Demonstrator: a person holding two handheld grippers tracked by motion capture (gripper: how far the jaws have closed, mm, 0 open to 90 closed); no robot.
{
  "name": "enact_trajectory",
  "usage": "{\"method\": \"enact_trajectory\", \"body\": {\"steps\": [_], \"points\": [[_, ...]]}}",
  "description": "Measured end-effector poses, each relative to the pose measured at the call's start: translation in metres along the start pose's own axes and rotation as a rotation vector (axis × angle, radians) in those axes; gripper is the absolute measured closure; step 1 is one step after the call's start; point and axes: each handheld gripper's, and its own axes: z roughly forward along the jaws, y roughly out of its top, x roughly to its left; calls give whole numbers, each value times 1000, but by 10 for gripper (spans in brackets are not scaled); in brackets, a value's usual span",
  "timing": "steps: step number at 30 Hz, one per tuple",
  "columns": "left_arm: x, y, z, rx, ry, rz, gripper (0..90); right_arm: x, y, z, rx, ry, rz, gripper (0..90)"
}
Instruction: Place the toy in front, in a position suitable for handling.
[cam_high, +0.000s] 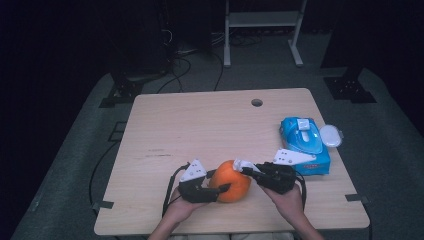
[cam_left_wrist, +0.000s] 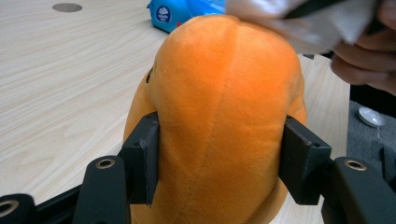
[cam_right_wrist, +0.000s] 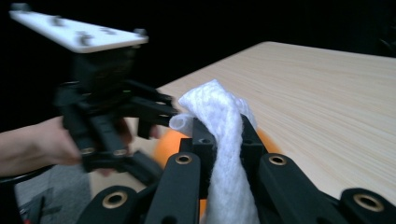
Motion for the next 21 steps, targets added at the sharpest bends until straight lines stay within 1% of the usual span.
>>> {"method": "enact_trajectory", "body": {"steps": [1,2,4,6,7,8,10,12,13,14,15,16,17,19,20,21], "points": [[0,0,-1,-2,-4,-4,403,0,0,0,5,-8,-11,817],[-1,1,-1,-7,-6,-10,407,-3,-2,0,7,-16,-4,817],[-2,3,-4,-10,-4,-7,410,-13,-5,-2,4,-44,31,817],[-2,4,-7,-23,-3,-11,412,-22,-9,-5,12,-77,62,817],[-2,5,-7,-24,-2,-12,412,-24,-10,-5,10,-76,69,816],[-1,6,-8,-24,3,-9,412,-23,-10,-5,9,-74,71,817],[-1,5,-7,-22,8,-15,414,-12,-5,-3,-5,-42,41,816],[-1,5,-7,-26,8,-21,416,0,1,0,-12,-5,-4,816],[-1,6,-7,-26,3,-21,416,5,3,2,-9,3,-21,816],[-2,6,-8,-29,-2,-29,416,8,3,3,-5,-2,-36,814],[-2,7,-9,-29,-4,-31,416,7,2,3,-4,-9,-38,815],[-3,7,-10,-35,-6,-35,416,4,1,3,-3,-19,-29,815],[-3,8,-10,-31,-5,-33,416,-2,-1,1,0,-43,-10,815],[-3,7,-9,-25,-1,-30,416,-10,-4,-1,5,-65,15,814],[-3,8,-8,-19,2,-24,416,-9,-4,-1,5,-67,13,815],[-3,8,-8,-15,5,-20,416,-5,-3,-1,13,-68,-1,815]]}}
